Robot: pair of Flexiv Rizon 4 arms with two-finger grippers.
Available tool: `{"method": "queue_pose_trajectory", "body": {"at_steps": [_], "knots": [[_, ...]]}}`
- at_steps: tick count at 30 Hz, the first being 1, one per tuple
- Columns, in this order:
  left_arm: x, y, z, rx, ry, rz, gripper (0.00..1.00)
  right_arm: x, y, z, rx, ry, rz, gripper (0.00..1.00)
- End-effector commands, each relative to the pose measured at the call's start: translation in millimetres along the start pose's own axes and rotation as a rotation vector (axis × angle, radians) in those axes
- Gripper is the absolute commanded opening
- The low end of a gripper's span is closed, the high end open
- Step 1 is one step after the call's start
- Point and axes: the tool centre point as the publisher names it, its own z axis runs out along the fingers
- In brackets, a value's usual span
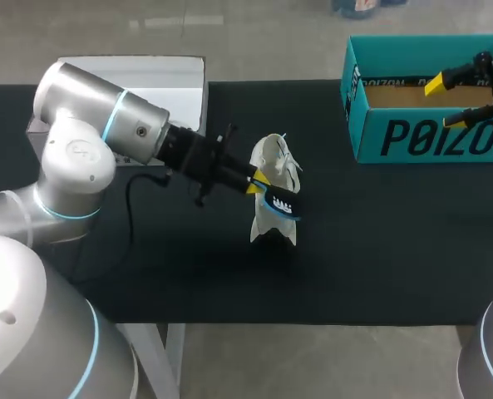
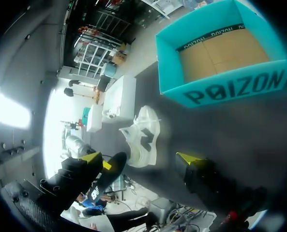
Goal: Take the shoe out of the shoebox, open the shoe tongue, remove and reinsert the insole, then place the shoe into the shoebox
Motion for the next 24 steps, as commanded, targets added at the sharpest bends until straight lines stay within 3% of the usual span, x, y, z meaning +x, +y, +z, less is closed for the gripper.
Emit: {"method": "queue_pose_trajectory", "body": {"at_steps": [1, 10, 14, 21, 24], "knots": [[-7.9, 6, -8, 0.064, 0.064, -0.006, 0.0, 0.3, -0.3, 0, 0.0, -0.003, 0.001, 1.0], [-9.8, 30, -17, 0.126, 0.177, 0.007, 0.0, 0.3, -0.3, 0, 0.0, -0.003, 0.001, 1.0], [-9.9, 41, -11, 0.128, 0.217, -0.003, 0.0, 0.3, -0.3, 0, 0.0, -0.003, 0.001, 1.0], [-10.7, 43, 0, 0.142, 0.233, 0.036, 0.0, 0.3, -0.3, 0, 0.0, -0.003, 0.001, 1.0], [-12.5, 47, 7, 0.114, 0.268, 0.035, 0.0, 0.3, -0.3, 0, 0.0, -0.003, 0.001, 1.0]]}}
